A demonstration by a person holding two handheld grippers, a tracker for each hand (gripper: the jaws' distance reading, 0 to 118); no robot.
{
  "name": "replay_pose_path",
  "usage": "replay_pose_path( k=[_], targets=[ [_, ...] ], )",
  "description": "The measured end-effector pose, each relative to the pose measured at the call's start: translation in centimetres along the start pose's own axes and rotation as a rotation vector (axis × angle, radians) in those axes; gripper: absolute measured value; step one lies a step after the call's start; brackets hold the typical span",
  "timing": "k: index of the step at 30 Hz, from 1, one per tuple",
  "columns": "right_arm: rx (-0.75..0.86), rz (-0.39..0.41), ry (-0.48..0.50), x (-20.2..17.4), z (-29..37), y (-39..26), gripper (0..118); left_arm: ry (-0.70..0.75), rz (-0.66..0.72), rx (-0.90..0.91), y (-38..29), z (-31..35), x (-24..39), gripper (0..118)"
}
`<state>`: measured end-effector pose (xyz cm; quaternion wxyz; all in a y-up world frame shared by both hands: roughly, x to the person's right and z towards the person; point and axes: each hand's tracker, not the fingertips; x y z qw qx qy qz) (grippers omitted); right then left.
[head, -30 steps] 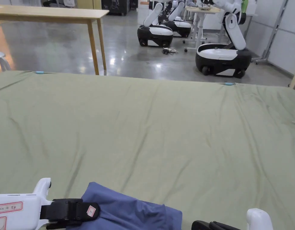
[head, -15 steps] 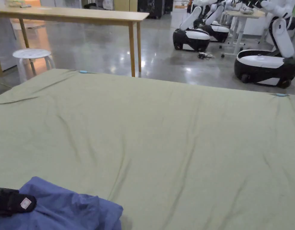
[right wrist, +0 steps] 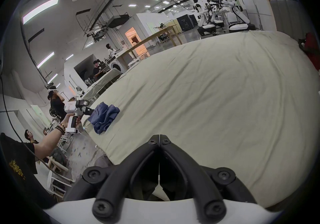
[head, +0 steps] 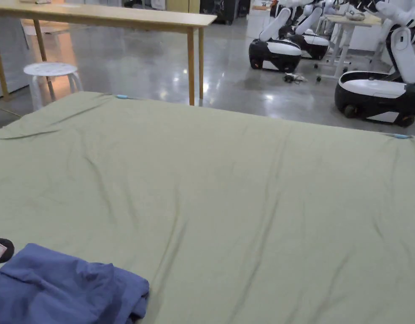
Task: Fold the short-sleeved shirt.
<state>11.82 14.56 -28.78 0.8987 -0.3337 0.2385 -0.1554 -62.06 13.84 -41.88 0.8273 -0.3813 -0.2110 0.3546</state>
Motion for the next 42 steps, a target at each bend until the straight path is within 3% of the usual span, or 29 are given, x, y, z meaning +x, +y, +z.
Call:
replay_pose_path(
  k=[3, 8, 11, 15, 16, 19, 20, 23, 27, 29, 32, 35, 37, 42],
  targets=[
    [0.016, 0.002, 0.020, 0.3, 0.6, 0.0, 0, -0.032, -0.055, 0.057, -1.4, 2.4, 4.9, 118],
    [0.043, 0.009, 0.031, 0.9, 2.1, 0.2, 0, 0.059, -0.385, 0.219, -5.7, 3.4, 15.4, 118],
    [0.067, 0.008, 0.025, 1.6, 3.2, 0.2, 0, 0.065, -0.420, 0.371, -8.9, 1.8, 19.3, 118],
    [0.104, 0.018, -0.046, 2.4, 5.0, 0.2, 0, 0.192, -0.482, 0.480, -13.9, -3.5, 23.4, 111],
    [0.116, 0.021, -0.066, 2.6, 5.6, 0.2, 0, 0.199, -0.532, 0.471, -14.9, -4.8, 24.2, 100],
    [0.145, 0.017, -0.095, 3.3, 7.4, 0.2, 0, 0.242, -0.571, 0.471, -17.9, -9.9, 27.1, 9],
    [0.159, 0.021, -0.121, 3.6, 8.3, 0.1, 0, 0.258, -0.547, 0.475, -18.8, -11.5, 27.6, 4],
    [0.186, 0.071, -0.230, 3.7, 9.9, 0.1, 0, 0.218, -0.508, 0.444, -21.3, -15.5, 30.5, 0],
    [0.240, 0.138, -0.372, 2.9, 10.6, 1.4, 0, 0.242, -0.669, 0.507, -22.7, -19.1, 34.7, 0],
    [0.313, 0.203, -0.374, 2.3, 10.8, 3.8, 0, 0.219, -0.700, 0.482, -22.1, -20.2, 37.7, 0],
    [0.437, 0.296, -0.400, 0.8, 9.8, 9.2, 0, 0.272, -0.844, 0.585, -20.5, -21.2, 42.7, 0],
    [0.532, 0.364, -0.437, 0.0, 7.8, 14.7, 0, 0.291, -0.885, 0.643, -17.7, -22.6, 46.2, 0],
    [0.585, 0.395, -0.453, 0.2, 6.3, 18.1, 0, 0.313, -0.889, 0.670, -15.8, -24.1, 48.0, 0],
    [0.657, 0.378, -0.541, 1.9, 3.1, 25.0, 1, 0.457, -0.939, 0.749, -10.0, -28.0, 49.7, 0]
  ],
)
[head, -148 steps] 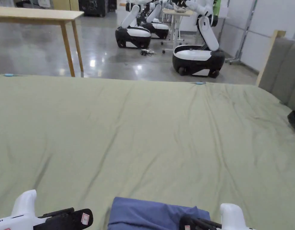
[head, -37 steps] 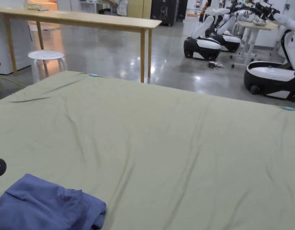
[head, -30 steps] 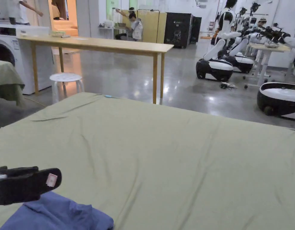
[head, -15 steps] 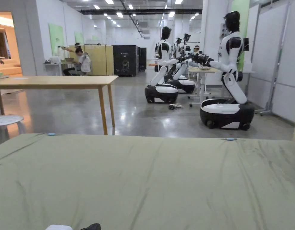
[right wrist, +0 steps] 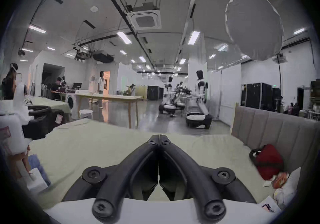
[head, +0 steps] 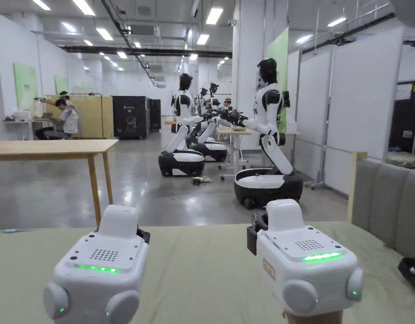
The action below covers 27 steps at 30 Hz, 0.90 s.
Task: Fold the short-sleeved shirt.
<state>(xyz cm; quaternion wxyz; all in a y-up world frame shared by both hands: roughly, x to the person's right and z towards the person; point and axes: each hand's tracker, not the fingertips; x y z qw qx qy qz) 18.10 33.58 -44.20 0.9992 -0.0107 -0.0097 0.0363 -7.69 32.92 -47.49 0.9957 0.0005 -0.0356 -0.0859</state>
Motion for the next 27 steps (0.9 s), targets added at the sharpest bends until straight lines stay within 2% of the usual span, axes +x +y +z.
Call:
replay_pose_path(
  k=[3, 6, 9, 11, 21, 22, 23, 24, 25, 26, 27],
  targets=[
    [0.010, 0.008, -0.039, 0.8, -2.9, 1.0, 1, -0.010, 0.067, -0.069, 0.7, -2.9, -0.1, 0],
    [0.007, 0.086, -0.084, 1.1, -4.1, 1.3, 1, -0.009, 0.087, -0.086, 1.0, -3.9, -0.7, 0],
    [0.006, 0.050, -0.078, 1.6, -3.9, 1.3, 1, 0.002, 0.094, -0.079, 0.8, -3.7, -1.0, 0],
    [0.006, 0.023, -0.062, 1.7, -3.4, 1.2, 1, -0.019, 0.149, -0.096, 0.6, -3.6, -1.3, 0],
    [0.015, 0.010, -0.068, 1.9, -2.4, 1.3, 3, -0.017, 0.157, -0.096, 0.2, -3.0, -2.2, 0],
    [0.012, 0.010, -0.073, 1.9, -2.4, 1.4, 5, -0.003, 0.149, -0.093, 0.2, -2.9, -2.0, 0],
    [0.008, 0.008, -0.074, 2.0, -2.2, 1.4, 15, 0.002, 0.142, -0.089, 0.2, -2.7, -2.0, 0],
    [0.007, 0.003, -0.073, 2.1, -2.1, 1.3, 33, -0.006, 0.141, -0.087, 0.1, -2.9, -2.3, 6],
    [0.005, -0.005, -0.066, 2.3, -1.9, 1.3, 68, -0.008, 0.139, -0.085, 0.1, -2.8, -2.2, 20],
    [-0.016, -0.021, -0.051, 2.5, -2.0, 1.4, 118, -0.005, 0.134, -0.086, 0.2, -2.8, -2.1, 69],
    [-0.047, -0.028, -0.056, 2.6, -2.3, 1.4, 118, 0.003, 0.121, -0.096, 0.2, -2.9, -1.9, 113]
  ],
)
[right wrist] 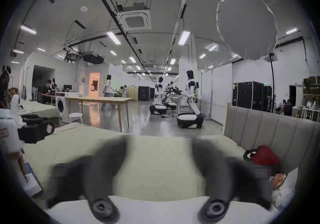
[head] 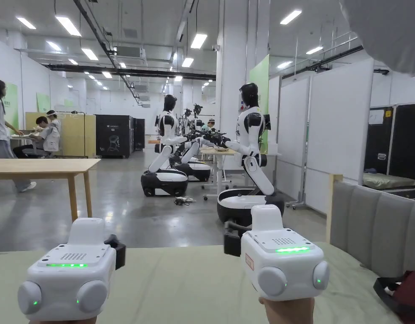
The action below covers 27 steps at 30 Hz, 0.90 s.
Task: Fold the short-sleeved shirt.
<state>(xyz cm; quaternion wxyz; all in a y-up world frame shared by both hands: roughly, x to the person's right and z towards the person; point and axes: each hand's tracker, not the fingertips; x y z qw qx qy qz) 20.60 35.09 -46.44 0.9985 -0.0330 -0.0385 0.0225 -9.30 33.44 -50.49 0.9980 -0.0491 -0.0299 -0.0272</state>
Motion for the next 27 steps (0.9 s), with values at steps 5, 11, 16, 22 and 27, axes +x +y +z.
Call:
replay_pose_path(
  k=[5, 11, 16, 22, 27],
  targets=[
    [0.004, 0.034, -0.049, -0.6, 0.3, -0.1, 118, 0.004, -0.002, 0.040, -0.5, -0.1, -0.8, 118],
    [-0.010, 0.025, -0.197, -1.6, 0.7, 0.5, 118, 0.026, -0.004, 0.043, 0.3, 0.4, -0.4, 118],
    [0.084, -0.008, -0.064, -1.2, 2.5, 0.8, 118, 0.028, -0.017, 0.024, 0.4, 0.3, -0.5, 118],
    [0.091, -0.004, -0.090, -1.4, 2.7, 1.0, 118, 0.021, -0.005, -0.012, -0.1, 0.0, -0.5, 118],
    [0.037, -0.037, -0.082, -0.5, 2.1, 1.4, 118, 0.023, -0.012, -0.001, 0.1, -0.2, -0.4, 118]
  ],
)
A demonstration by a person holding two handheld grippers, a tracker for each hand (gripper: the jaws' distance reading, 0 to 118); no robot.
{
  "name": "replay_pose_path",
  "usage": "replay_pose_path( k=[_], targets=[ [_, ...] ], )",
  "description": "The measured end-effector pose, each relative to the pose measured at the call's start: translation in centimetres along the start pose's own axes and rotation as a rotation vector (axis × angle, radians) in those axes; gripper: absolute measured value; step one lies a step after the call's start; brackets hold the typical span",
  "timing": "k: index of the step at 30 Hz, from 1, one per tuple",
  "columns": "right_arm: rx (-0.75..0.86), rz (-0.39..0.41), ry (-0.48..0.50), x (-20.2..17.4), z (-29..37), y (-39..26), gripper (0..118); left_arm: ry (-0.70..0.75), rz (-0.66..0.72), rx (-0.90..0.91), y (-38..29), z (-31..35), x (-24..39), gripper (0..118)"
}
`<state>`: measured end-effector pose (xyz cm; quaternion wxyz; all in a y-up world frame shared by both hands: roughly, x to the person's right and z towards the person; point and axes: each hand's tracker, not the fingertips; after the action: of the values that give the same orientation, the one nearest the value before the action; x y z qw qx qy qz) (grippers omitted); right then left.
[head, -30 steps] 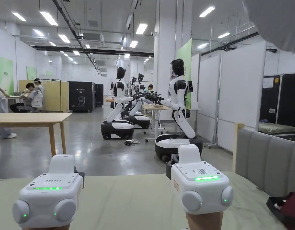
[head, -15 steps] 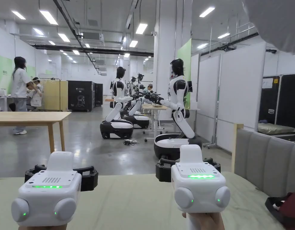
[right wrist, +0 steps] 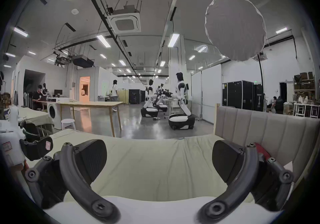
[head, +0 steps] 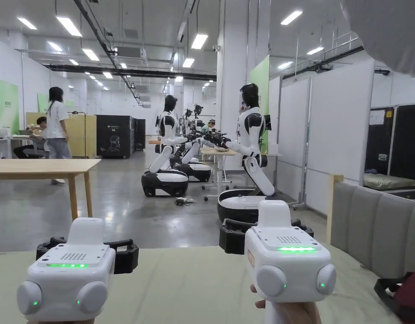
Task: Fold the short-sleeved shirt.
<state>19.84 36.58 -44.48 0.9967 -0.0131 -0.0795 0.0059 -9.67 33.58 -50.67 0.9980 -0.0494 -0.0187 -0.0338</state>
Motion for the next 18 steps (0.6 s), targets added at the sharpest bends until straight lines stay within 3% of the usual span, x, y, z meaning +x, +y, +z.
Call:
replay_pose_path(
  k=[2, 5, 18],
  targets=[
    [0.008, -0.014, 0.018, 0.19, -0.18, -0.06, 118, 0.000, 0.006, 0.001, 0.07, 0.08, 0.01, 118],
    [-0.007, 0.011, -0.058, -0.39, -0.33, 0.04, 118, 0.000, 0.004, -0.001, 0.03, 0.02, 0.04, 118],
    [0.035, -0.005, -0.042, -0.60, 0.41, -0.07, 118, 0.004, -0.013, -0.008, -0.11, -0.10, 0.10, 118]
  ],
)
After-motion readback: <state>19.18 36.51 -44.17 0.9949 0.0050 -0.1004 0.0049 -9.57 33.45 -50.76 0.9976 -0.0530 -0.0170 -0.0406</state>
